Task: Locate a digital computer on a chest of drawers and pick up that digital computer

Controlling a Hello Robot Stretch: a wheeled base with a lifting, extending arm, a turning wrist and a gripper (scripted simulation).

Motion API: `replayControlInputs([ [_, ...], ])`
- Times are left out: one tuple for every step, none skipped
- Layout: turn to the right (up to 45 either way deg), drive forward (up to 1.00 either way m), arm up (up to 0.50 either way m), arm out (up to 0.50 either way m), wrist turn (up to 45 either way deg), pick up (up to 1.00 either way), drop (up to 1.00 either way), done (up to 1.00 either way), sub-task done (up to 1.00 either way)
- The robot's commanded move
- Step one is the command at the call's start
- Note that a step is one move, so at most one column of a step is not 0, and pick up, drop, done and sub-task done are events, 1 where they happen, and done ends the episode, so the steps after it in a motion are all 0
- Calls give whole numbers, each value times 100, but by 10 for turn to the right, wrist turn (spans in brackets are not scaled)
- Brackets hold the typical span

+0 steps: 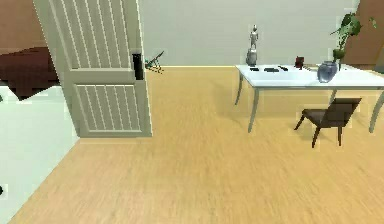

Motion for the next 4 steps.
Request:
replayControlInputs([
  [0,65,0,0,0,0,0,0,0],
  [-390,0,0,0,0,0,0,0,0],
  [0,70,0,0,0,0,0,0,0],
  [-330,0,0,0,0,0,0,0,0],
])
